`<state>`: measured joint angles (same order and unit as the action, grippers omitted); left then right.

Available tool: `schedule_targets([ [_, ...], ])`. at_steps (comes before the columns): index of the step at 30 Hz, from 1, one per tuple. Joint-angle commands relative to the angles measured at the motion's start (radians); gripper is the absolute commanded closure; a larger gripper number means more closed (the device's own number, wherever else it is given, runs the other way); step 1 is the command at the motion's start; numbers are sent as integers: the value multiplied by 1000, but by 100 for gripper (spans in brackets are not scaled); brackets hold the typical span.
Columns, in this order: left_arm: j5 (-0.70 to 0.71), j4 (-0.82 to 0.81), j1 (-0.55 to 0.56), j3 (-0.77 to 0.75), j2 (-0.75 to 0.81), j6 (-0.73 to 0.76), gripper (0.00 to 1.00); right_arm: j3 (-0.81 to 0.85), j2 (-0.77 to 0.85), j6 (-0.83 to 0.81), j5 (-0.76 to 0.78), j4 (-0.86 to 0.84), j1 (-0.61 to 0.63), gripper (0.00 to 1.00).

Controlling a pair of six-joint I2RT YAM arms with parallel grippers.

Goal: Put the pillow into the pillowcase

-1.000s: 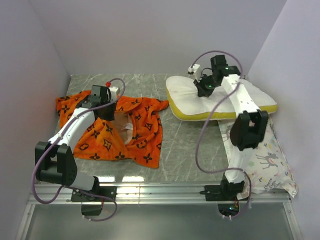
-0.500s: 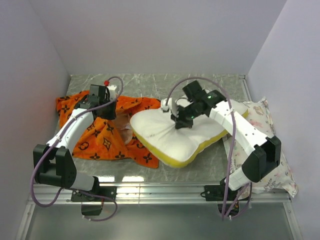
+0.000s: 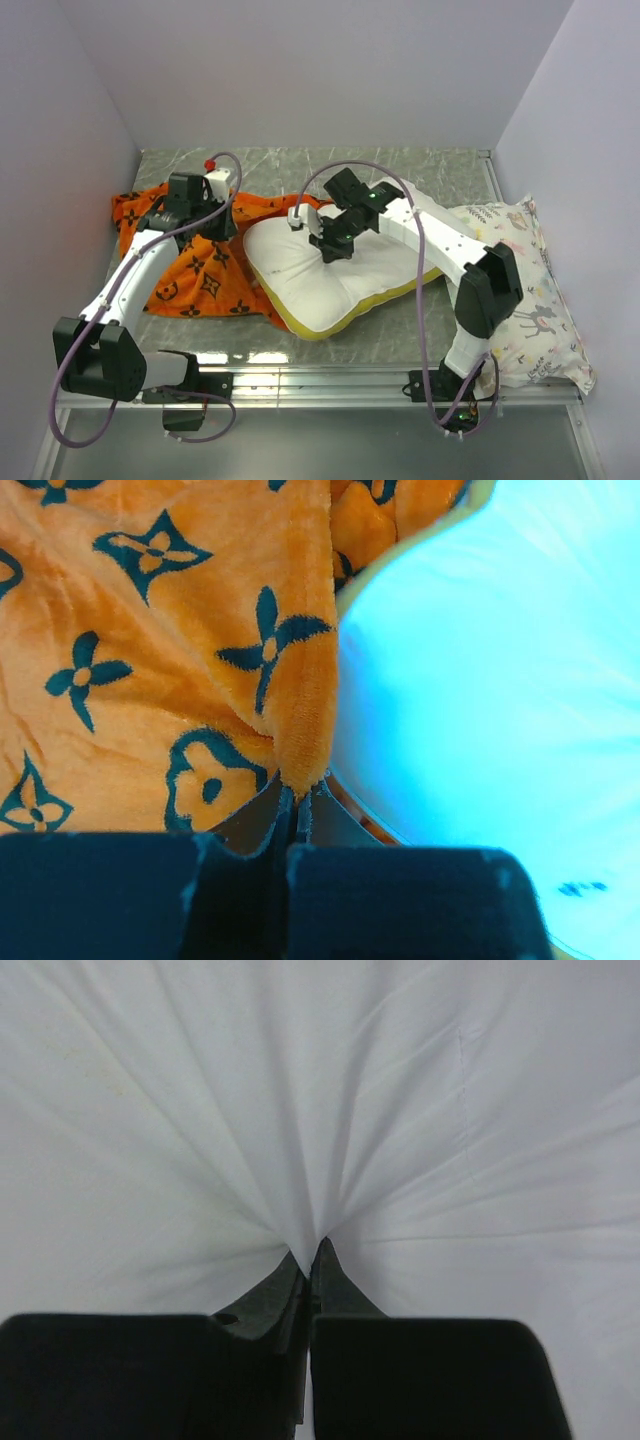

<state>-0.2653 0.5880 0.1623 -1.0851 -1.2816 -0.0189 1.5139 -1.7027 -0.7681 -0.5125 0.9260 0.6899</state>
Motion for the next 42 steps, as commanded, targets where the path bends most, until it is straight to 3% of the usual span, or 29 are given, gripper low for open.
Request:
schedule_targets([
  [1, -54, -31, -3, 5, 27, 8, 100, 100, -47, 21, -3, -55, 16, 100],
  [17, -107, -2, -3, 22, 61, 70, 100, 394, -324, 4, -47, 106, 65, 100],
  [33, -77, -25, -1, -15, 73, 42, 100, 378, -345, -50, -17, 194, 117, 100],
  [38, -175, 22, 0, 0, 74, 79, 100, 394, -345, 3, 22, 105, 111, 100],
  [42, -207, 70, 17, 24, 80, 109, 100, 521, -412, 163, 77, 4, 70, 100],
])
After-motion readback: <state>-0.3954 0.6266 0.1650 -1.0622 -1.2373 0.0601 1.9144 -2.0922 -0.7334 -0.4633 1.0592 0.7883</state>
